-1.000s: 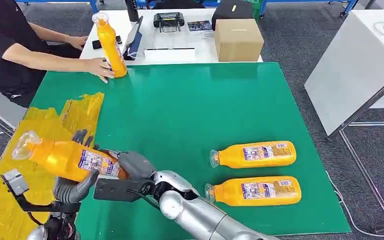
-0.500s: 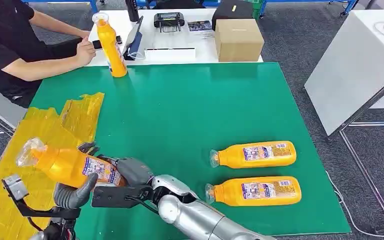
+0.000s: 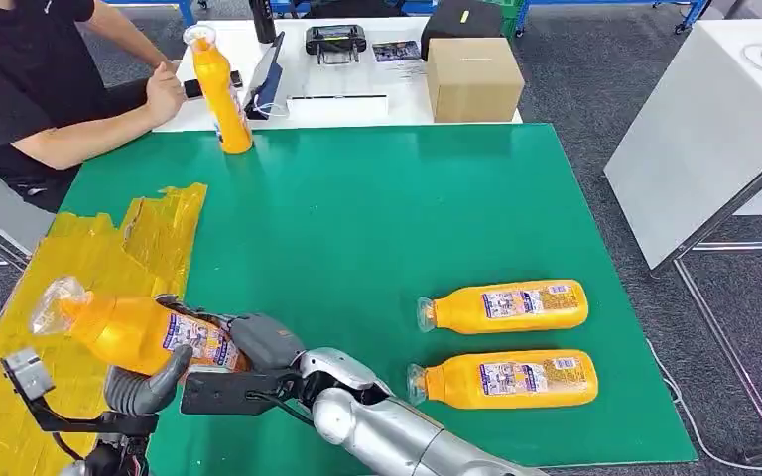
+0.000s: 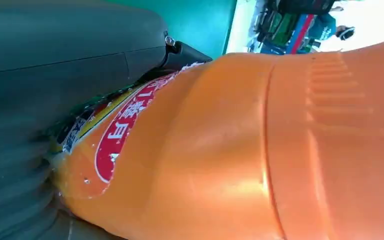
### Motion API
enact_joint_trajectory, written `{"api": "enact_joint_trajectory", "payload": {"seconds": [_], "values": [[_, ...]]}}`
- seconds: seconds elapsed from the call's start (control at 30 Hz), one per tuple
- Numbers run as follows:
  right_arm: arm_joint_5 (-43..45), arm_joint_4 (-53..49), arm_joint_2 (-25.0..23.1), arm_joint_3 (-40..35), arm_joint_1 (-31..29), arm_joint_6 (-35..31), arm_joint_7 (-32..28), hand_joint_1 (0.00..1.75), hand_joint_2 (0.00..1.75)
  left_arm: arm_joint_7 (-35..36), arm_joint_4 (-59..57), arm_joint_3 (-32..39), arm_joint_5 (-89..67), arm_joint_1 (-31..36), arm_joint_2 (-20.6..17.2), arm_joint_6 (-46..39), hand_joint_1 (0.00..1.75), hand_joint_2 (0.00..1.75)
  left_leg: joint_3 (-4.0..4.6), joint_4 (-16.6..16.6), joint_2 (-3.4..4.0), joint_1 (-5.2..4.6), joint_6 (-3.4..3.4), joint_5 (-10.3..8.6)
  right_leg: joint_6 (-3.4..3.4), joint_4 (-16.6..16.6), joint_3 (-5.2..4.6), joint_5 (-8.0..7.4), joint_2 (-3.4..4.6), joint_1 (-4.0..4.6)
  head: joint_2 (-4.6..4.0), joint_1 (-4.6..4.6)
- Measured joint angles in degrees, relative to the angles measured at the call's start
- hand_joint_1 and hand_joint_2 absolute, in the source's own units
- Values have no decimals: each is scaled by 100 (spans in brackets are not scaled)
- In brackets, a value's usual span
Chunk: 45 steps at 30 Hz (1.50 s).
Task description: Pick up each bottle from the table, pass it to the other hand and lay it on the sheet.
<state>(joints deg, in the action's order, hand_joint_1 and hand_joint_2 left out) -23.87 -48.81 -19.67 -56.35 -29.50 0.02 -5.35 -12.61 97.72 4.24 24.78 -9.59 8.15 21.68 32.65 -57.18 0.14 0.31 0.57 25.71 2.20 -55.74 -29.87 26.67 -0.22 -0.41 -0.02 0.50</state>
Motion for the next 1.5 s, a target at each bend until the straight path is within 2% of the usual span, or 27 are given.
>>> {"api": "enact_joint_trajectory", "payload": {"seconds": [0.03,0.17,0.3,0.47,0.5,0.67,1.0,1.4,1.43,1.47,1.5], "values": [[-15,-13,11,2,-3,-59,0,0,0,-66,20,2,-101,1,2,-18,175,175,0,0,0,0,0,0,0,0,0,0,0,0,0,0],[-158,-289,153,195,10,-326,55,0,0,-608,193,33,-1116,4,15,-499,175,175,-1,-1,0,0,0,0,0,0,0,0,-1,0,0,0],[-284,-1045,583,677,93,-369,81,0,0,-1359,437,312,-2917,33,33,-1548,175,175,-2,-2,-1,0,1,0,1,1,2,-1,-1,-2,0,2],[-350,-2128,1188,1461,319,-195,24,0,0,-1818,605,869,-5348,38,31,-2953,175,175,-2,-2,-3,-2,1,0,1,1,3,-1,-2,-4,0,0],[-315,-2265,1279,1596,347,-148,-2,0,175,-1849,605,960,-5724,40,31,-3216,175,175,-1,-2,-3,-2,1,0,1,1,3,-1,-1,-4,0,0],[-64,-2843,1700,2115,422,59,-162,0,175,-1567,534,1233,-8538,-44,-87,-5037,175,175,-1,-2,-2,-4,1,0,1,1,2,-1,-2,-4,0,2],[26,-3357,2055,2275,439,217,-212,0,175,-1281,-532,1464,-9569,-91,-398,-5119,175,175,-2,-1,-1,-1,0,0,0,0,3,-1,-1,0,0,2],[291,-3497,2269,2199,411,516,-199,0,175,-854,-1528,1272,-10395,-33,-595,-4848,175,175,-2,-2,-1,-3,1,0,1,1,2,-1,0,-5,0,2],[369,-3504,2301,2192,411,581,-212,0,175,-837,-1598,1248,-10399,-21,-642,-4807,42,175,-2,-2,-1,-3,1,0,1,1,2,-1,-1,-4,0,0],[433,-3510,2330,2188,410,641,-227,0,175,-806,-1653,1235,-10410,-2,-671,-4751,42,175,-2,-2,-1,-3,1,0,1,1,3,-1,-2,-4,0,2],[492,-3519,2365,2179,411,697,-258,0,175,-760,-1725,1215,-10465,14,-702,-4675,0,175,-3,-2,-2,-3,1,0,1,1,4,-1,-2,-4,0,2]]}}
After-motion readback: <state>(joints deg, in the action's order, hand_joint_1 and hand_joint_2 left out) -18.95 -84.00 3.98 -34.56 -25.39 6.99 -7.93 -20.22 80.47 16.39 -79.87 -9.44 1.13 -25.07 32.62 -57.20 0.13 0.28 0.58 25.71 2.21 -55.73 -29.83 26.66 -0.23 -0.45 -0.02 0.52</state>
